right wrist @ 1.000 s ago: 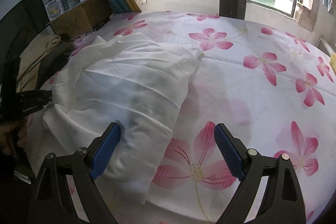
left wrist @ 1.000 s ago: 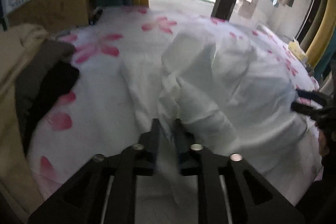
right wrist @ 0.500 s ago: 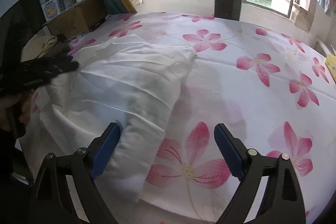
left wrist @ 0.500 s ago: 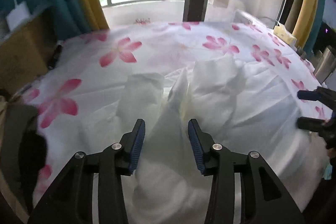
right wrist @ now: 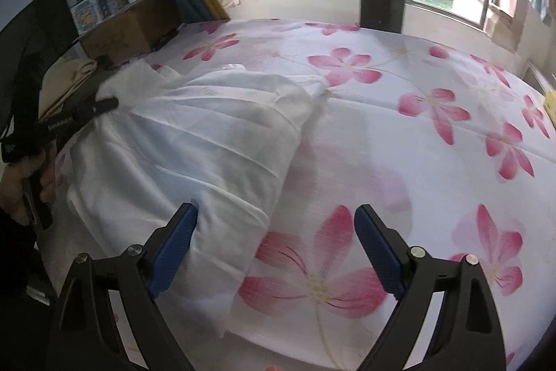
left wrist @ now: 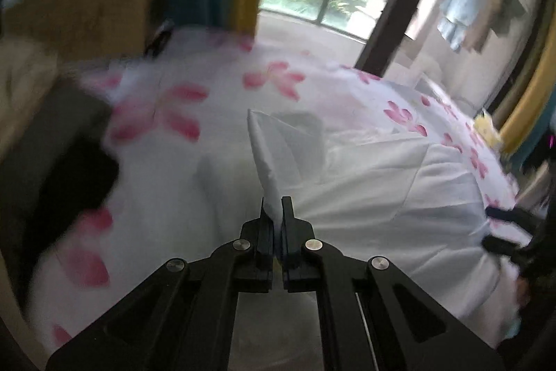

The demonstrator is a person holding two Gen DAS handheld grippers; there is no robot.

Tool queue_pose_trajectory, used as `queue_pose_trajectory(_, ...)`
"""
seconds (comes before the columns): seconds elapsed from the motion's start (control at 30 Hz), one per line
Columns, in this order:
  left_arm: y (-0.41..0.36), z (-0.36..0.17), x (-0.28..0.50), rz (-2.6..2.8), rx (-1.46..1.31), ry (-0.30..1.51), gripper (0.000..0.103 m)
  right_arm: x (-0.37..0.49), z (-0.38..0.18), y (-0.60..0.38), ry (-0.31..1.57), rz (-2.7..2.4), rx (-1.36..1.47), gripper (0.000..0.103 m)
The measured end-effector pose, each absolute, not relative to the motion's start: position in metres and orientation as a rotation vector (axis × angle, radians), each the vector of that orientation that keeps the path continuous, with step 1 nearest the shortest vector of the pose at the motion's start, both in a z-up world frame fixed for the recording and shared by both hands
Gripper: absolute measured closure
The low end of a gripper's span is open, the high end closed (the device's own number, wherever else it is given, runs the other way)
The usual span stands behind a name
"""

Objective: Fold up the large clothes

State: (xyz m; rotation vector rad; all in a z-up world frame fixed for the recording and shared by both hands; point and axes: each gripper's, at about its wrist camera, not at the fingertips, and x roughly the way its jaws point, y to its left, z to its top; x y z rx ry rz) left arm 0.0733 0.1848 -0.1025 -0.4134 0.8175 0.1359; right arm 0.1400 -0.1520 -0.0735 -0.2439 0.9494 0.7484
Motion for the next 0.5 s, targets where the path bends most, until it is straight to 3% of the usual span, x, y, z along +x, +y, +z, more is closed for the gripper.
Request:
queue_pose_trajectory(0.17,0.188,-0.108,0.066,0.178,-0.422,0.853,0.094,0.137,-0.070,-0.144,0.946,0.760,-0.256,0.012)
queue_pose_trajectory(0.23,0.189,-0.104,0.059,0.176,-0.409,0.844,0.085,0.135,-0.063,-0.146,0.927,0.759,-0.253,0.012)
queue_pose_trajectory(0.3,0.192,-0.101,0.052,0.176,-0.415,0.813,0.053,0.136,-0.056,-0.150,0.907,0.752,-0.234,0.012)
queue_pose_trajectory(0.37,0.195,-0.101,0.046,0.173,-0.444,0.809,0.040,0.140,-0.049,-0.157,0.885,0.735,-0.194,0.012)
queue_pose_trajectory(0.5,0.196,-0.109,0.034,0.148,-0.496,0.832,0.039,0.148,-0.059,-0.162,0.912,0.701,-0.176,0.012)
